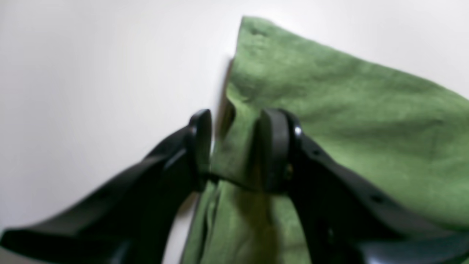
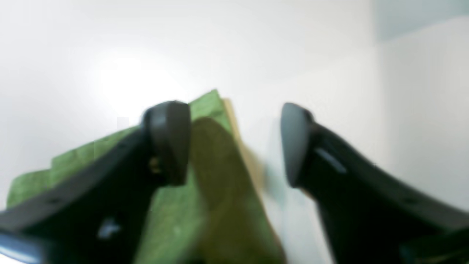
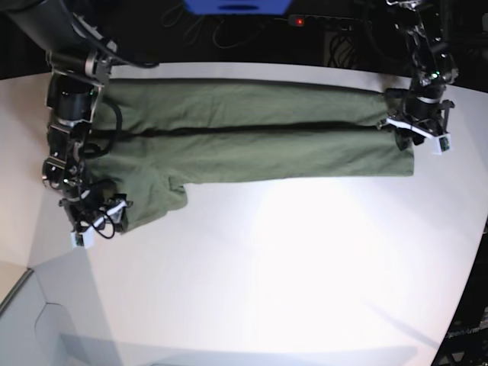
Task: Layout the t-shirt on the table in an organized manner, then fold the t-shirt properly
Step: 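Grasp the loose sleeve with the right gripper and tuck it under the fold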
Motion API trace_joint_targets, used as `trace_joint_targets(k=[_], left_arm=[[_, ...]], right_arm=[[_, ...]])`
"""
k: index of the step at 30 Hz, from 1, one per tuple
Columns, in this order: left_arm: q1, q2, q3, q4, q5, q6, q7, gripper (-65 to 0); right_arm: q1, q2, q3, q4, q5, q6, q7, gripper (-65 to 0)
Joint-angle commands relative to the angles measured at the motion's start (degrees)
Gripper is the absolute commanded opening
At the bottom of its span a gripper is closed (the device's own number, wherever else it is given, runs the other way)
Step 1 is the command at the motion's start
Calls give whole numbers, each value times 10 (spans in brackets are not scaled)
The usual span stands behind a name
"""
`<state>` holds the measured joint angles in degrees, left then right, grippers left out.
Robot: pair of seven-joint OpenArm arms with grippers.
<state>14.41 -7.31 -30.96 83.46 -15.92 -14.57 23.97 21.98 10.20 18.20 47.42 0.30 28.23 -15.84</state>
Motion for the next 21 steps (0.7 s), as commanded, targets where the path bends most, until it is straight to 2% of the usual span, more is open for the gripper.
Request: trace_joint_targets(k=[1,6,9,13,18,21], left_arm=[[-3,-7,-2,9,-4,-1,-12,-431],[-4,-7,-1,8,-4,0,-12,-431],[-4,-7,1,8,-4,0,-12,-431],[-4,-7,1,8,-4,0,-12,-431],[-4,-7,-1,8,-4,0,-12,-431],[-4,-7,-2,8,-4,0,-12,-431]], right_arm=[[-9,-6,-2,13,-7,1,-26,-383],[-52,-23,-3,77,-7,1,-26,-525],[-57,-24,-21,80,-7,1,-26,-650],[-58,-22,-19,108,-6,1,-27,-650],[-100,-24,-7,257,-5,1,-28,-650],[-153,-35,8,360,-4,1,-43,-650]])
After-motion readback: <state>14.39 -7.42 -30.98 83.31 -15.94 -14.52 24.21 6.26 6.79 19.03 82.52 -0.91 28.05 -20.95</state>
